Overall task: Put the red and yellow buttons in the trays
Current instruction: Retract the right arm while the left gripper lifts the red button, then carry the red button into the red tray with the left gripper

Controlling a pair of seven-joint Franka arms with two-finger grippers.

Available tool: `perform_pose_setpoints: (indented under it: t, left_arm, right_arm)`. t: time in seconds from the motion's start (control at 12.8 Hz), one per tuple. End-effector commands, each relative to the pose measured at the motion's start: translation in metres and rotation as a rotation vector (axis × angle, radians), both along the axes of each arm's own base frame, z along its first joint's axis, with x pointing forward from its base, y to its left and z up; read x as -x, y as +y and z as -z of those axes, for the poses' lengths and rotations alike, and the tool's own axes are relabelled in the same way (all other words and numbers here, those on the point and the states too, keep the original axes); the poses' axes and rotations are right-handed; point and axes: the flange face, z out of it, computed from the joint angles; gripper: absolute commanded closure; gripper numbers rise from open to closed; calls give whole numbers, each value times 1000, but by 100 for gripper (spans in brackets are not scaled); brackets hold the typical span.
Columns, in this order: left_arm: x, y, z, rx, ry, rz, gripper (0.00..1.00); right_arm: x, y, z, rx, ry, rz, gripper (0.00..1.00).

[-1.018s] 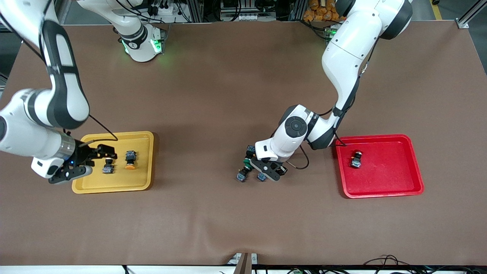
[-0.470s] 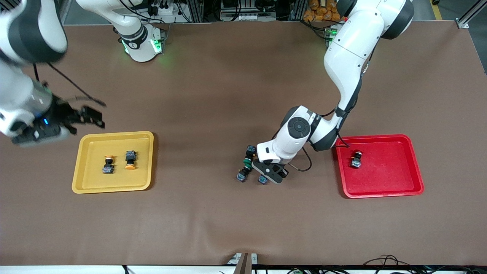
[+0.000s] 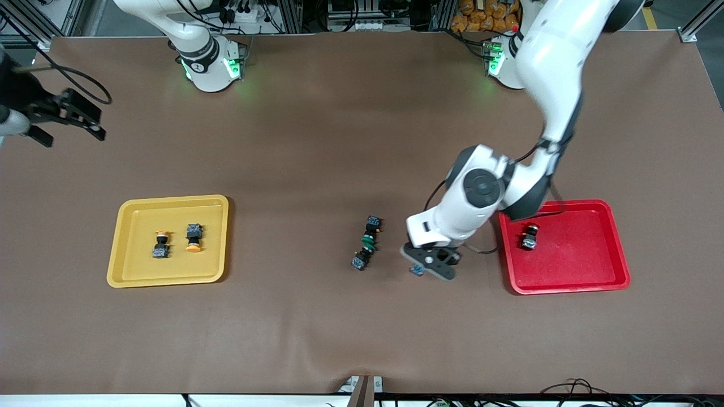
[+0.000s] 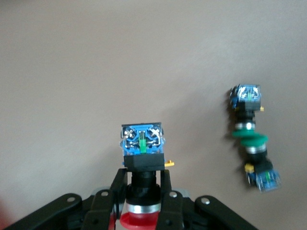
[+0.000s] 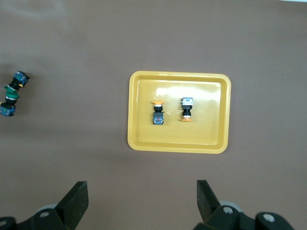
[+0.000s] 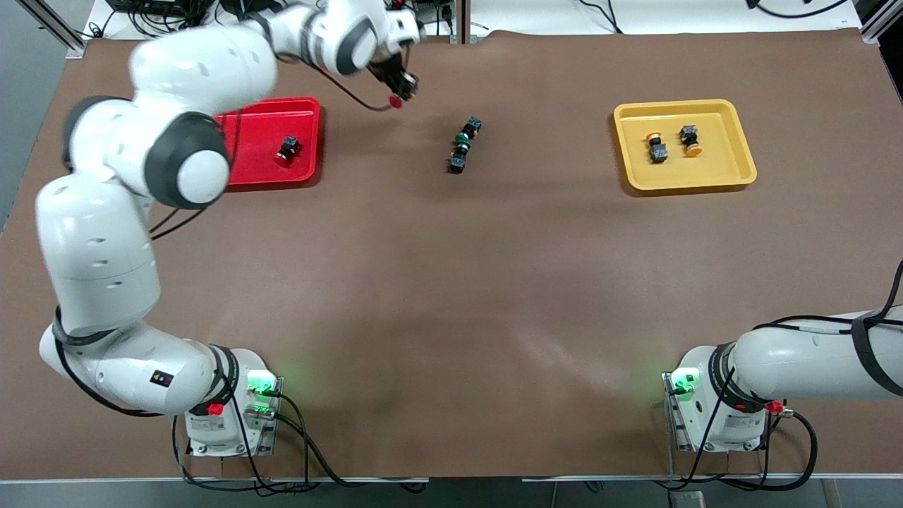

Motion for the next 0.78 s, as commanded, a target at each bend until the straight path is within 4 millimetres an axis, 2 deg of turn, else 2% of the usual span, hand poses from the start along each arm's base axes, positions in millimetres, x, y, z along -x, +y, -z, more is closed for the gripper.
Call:
perform_pose_setpoints:
  t: [0.0,0.16,0.23,0.39,0.55,0.63,0.7]
  left_arm:
    - [6,58,-44,-36,80,-59,100]
    - [10,112,-44,-60,112,-79,100]
    - [8,140,-46,-50,114,-47,100]
    - [6,197,-43,5,136,-6,100]
    - [10,238,-42,7,145,-3,100]
    - [10,264,-41,5,162,21,100]
    - [9,301,-32,9,175,33,100]
  right_arm:
    - [-9,-10,-7,4,-5,41,0]
    - [-11,0,-7,16,-12,24,0]
    - [-11,1,-18,11,-30,22,0]
    - [-9,1,-24,12,-36,20,0]
    - [-10,-6,-18,17,23,35,0]
    - [-14,-16,-24,17,13,53,0]
    - [-15,-22,-22,15,16,64,0]
